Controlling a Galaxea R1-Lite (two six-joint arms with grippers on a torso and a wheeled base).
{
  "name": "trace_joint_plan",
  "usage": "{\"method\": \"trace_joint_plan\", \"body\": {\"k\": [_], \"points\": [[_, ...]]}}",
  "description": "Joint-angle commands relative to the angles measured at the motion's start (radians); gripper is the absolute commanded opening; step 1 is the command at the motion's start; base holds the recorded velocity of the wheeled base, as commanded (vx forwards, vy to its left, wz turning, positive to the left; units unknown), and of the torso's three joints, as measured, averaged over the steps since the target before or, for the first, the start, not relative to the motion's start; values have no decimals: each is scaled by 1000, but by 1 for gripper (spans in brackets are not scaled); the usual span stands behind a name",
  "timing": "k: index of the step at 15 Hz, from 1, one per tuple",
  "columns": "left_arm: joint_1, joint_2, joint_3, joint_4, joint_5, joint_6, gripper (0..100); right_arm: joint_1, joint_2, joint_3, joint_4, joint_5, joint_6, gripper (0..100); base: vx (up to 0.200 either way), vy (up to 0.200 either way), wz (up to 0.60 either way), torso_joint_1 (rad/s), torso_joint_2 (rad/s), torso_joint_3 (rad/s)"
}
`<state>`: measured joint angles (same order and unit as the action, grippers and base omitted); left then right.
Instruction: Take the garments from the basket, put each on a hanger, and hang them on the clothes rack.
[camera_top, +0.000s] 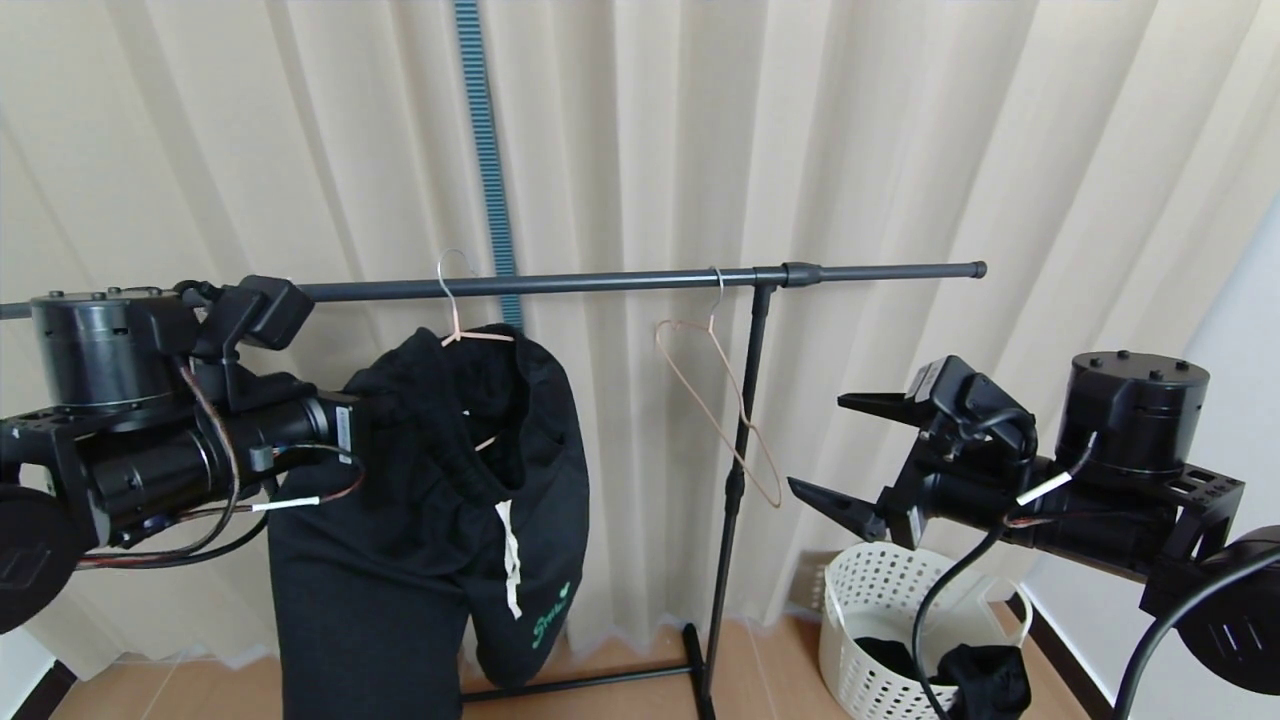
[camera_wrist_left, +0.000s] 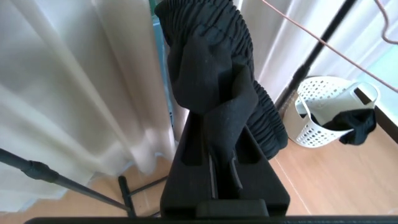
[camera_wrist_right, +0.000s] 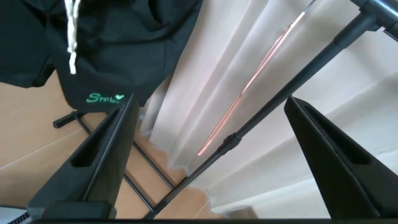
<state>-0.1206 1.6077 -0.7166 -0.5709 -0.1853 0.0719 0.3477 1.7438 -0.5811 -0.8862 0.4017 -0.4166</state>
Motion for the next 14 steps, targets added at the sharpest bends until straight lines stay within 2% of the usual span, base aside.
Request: {"method": "trace_joint_plan", "body": {"k": [1, 8, 14], "points": [[-2, 75, -50, -1, 14, -12, 0, 1, 8, 0, 0, -6, -1, 100, 0, 0, 0, 0, 0, 0], [-7, 235, -222, -1, 44, -49, 0, 1, 10, 1, 0, -15, -1, 100, 0, 0, 0, 0, 0, 0], [-7, 264, -238, -3, 44, -49, 0, 1, 11, 1, 0, -17, -1, 100, 0, 0, 0, 0, 0, 0]]}}
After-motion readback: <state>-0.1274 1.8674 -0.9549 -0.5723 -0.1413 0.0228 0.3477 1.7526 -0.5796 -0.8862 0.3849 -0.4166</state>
